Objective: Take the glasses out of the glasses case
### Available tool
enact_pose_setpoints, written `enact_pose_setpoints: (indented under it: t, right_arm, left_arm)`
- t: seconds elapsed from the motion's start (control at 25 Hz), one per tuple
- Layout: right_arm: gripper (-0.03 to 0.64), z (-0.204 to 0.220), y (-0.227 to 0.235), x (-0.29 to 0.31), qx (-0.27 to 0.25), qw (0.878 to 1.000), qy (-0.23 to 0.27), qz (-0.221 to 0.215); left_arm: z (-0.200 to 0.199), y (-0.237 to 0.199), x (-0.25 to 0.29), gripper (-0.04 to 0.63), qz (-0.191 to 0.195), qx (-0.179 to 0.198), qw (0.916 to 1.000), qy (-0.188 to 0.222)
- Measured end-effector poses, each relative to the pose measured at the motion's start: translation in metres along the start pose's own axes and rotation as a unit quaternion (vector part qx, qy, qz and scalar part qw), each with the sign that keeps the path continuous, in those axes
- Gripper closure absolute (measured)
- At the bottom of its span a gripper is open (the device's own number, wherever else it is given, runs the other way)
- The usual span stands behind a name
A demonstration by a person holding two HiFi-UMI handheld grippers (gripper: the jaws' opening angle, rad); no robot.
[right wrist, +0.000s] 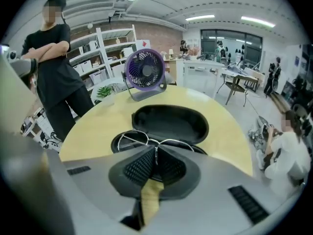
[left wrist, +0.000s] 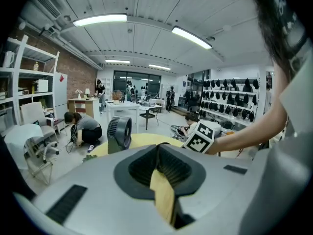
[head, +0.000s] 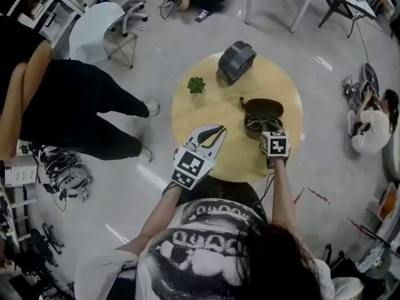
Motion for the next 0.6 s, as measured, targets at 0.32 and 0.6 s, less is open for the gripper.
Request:
enact_pose_setpoints:
  t: [0.32, 0.6]
  right_arm:
    - [0.600, -0.014, -0.016, -0.027, 0.011, 0.999, 0.050, 0.013]
    - [0.600, -0.027, -0.043, -0.057, 0.011, 0.996, 0.092, 0.017]
  left_arm:
    - [0.008, -0.011, -0.024, 0.569, -0.001, 0.001, 1.0000, 0.005]
    - [0.019, -0.015, -0.049, 0.569, 0.002, 0.001, 1.0000, 0.010]
Point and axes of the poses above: the fingertips, and each gripper's own axes: x forward along the fingers, y to its right, z out of its underside, the point moved 5 cm from there along -x, backward along the fingers, and after that the axes turned 4 degrees about -y, right-handed, at the moved point
